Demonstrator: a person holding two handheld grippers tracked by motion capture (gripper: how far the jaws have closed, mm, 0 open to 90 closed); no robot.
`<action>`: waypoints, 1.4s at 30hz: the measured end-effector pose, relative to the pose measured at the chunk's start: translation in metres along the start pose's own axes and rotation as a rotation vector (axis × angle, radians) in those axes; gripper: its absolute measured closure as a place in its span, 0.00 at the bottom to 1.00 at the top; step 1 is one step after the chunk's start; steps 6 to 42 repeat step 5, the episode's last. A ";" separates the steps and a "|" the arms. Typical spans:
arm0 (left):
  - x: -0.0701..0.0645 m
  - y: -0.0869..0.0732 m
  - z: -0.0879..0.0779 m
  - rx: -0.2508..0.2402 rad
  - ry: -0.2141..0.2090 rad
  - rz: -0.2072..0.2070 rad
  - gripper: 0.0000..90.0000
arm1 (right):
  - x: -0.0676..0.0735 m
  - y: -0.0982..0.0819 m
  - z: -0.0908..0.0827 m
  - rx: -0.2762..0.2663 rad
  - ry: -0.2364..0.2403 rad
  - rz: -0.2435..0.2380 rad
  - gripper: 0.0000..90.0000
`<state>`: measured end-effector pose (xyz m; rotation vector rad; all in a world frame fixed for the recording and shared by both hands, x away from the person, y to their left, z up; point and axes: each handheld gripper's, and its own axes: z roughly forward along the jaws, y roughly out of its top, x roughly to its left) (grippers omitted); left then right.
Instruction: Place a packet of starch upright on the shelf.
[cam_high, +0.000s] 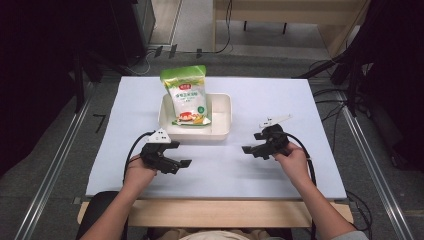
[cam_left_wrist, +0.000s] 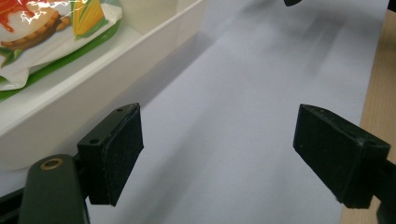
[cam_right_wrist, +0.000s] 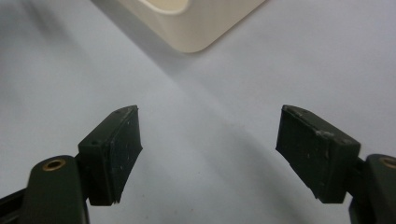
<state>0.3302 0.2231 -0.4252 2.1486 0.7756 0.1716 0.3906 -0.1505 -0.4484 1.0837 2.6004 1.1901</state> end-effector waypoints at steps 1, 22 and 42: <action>0.000 0.000 0.000 -0.001 0.000 -0.002 0.18 | 0.000 0.000 0.001 0.005 0.001 -0.003 0.25; 0.000 0.000 0.000 -0.001 -0.002 -0.002 0.18 | 0.002 0.000 0.005 0.023 0.003 -0.027 0.25; 0.000 0.000 0.000 -0.001 -0.002 -0.002 0.18 | 0.002 0.000 0.005 0.023 0.003 -0.027 0.25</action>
